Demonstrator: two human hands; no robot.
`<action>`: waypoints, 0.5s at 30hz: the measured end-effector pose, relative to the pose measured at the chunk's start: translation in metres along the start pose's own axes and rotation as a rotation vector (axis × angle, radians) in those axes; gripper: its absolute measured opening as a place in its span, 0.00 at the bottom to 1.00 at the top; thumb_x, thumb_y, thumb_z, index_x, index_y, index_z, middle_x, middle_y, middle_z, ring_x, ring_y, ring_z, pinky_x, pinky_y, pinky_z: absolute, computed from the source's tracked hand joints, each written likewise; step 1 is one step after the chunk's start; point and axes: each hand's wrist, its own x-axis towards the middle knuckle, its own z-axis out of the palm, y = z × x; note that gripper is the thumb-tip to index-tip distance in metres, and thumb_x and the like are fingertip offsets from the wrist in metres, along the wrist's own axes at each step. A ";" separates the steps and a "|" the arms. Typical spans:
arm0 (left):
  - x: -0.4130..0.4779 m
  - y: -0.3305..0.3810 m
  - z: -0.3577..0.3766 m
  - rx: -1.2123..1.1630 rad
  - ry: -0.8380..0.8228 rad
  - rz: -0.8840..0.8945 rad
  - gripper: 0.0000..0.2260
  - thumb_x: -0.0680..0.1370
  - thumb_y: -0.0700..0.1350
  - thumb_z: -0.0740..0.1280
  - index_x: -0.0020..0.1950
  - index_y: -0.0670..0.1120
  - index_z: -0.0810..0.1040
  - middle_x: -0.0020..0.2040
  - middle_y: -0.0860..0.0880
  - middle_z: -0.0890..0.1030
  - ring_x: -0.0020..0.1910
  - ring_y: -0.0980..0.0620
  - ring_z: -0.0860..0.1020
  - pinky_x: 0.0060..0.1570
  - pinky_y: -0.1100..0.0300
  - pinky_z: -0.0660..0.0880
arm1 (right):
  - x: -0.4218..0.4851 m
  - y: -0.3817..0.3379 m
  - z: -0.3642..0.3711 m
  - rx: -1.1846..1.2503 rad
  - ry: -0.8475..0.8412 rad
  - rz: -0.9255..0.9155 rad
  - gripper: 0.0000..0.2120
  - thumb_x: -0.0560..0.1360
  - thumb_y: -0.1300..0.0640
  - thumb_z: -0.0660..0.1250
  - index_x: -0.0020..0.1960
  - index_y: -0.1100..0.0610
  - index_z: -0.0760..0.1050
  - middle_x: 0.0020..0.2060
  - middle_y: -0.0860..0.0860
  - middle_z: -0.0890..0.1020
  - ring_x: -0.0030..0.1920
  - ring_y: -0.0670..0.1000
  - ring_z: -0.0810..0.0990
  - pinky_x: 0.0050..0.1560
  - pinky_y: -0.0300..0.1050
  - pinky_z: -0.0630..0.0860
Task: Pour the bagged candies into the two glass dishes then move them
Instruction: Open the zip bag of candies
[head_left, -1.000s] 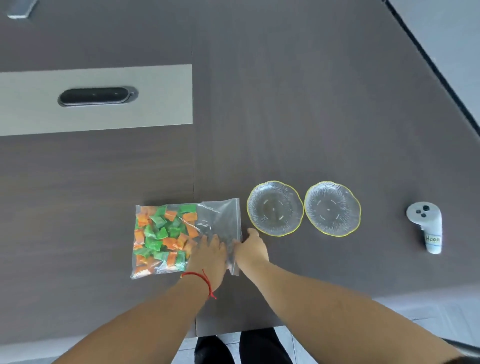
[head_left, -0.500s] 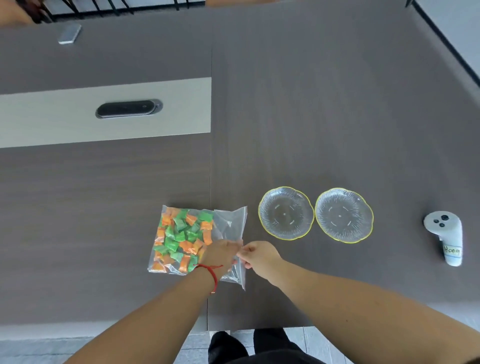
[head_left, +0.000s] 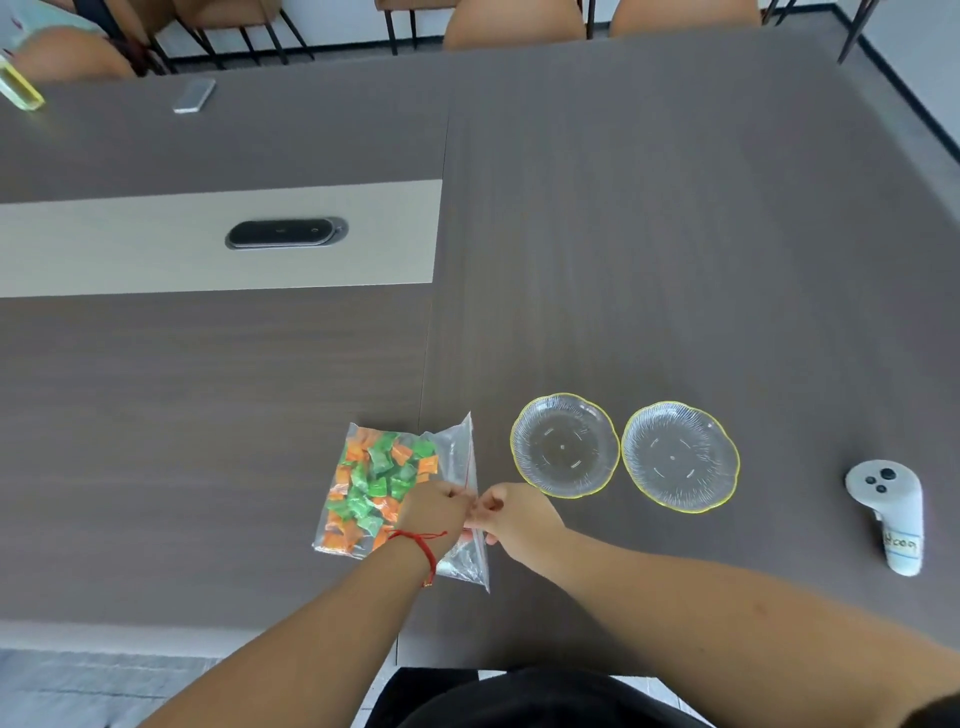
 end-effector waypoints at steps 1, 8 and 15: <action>0.001 0.002 -0.001 -0.002 0.001 -0.007 0.08 0.74 0.40 0.65 0.36 0.44 0.80 0.39 0.43 0.84 0.39 0.42 0.84 0.46 0.47 0.82 | 0.000 0.000 -0.002 0.000 -0.002 -0.010 0.09 0.70 0.47 0.70 0.37 0.52 0.76 0.27 0.47 0.79 0.31 0.48 0.76 0.30 0.41 0.67; 0.016 0.010 -0.006 -0.056 -0.012 -0.052 0.08 0.71 0.44 0.72 0.36 0.42 0.77 0.35 0.41 0.83 0.32 0.46 0.80 0.40 0.56 0.82 | 0.012 -0.009 -0.016 0.180 -0.117 -0.045 0.09 0.70 0.52 0.73 0.36 0.54 0.75 0.34 0.52 0.84 0.34 0.47 0.81 0.41 0.42 0.71; 0.026 0.012 -0.014 -0.316 -0.234 -0.123 0.09 0.77 0.46 0.66 0.38 0.44 0.76 0.26 0.50 0.79 0.25 0.57 0.77 0.32 0.63 0.76 | 0.018 -0.020 -0.034 0.265 -0.263 -0.035 0.11 0.77 0.55 0.66 0.36 0.52 0.73 0.33 0.47 0.82 0.34 0.42 0.80 0.37 0.38 0.70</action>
